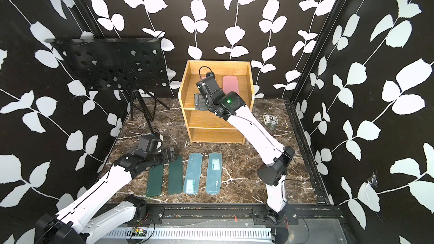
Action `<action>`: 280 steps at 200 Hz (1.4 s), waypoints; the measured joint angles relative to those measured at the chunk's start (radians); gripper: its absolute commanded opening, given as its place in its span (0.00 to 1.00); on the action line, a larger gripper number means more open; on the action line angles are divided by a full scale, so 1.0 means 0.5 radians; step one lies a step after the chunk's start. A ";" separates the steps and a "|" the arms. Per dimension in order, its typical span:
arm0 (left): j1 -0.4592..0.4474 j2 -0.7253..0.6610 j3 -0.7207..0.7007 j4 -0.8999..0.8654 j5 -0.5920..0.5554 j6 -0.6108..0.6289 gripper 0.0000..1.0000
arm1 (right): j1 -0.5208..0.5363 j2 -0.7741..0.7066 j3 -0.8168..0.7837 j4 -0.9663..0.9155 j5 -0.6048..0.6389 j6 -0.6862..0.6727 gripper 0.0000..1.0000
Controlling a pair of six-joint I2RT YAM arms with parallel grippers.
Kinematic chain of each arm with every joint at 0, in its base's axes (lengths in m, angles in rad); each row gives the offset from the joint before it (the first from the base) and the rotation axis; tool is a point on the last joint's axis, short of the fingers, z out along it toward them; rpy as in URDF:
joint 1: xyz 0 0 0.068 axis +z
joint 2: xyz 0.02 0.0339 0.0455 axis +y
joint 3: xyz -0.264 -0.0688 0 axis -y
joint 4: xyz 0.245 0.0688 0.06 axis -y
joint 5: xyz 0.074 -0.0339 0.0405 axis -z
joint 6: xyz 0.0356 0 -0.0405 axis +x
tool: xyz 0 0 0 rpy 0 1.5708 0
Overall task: Place the pencil cases on the shelf according to color
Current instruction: Place the pencil case on the shelf.
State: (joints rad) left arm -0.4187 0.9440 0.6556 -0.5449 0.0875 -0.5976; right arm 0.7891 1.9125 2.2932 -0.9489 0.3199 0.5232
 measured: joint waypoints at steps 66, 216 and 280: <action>-0.001 -0.064 0.000 -0.011 -0.005 0.008 0.99 | -0.008 -0.053 0.292 -0.011 -0.156 -0.118 0.84; -0.017 0.035 -0.011 0.104 -0.072 -0.068 0.99 | -0.009 -0.440 -0.753 0.299 -0.603 -0.187 0.26; -0.025 -0.023 -0.011 0.053 -0.099 -0.063 0.99 | -0.013 -0.454 -0.661 0.229 -0.581 -0.239 0.57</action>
State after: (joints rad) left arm -0.4313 0.9325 0.6498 -0.5186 0.0380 -0.6292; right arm 0.7826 1.6855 1.9629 -0.8345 0.0296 0.4038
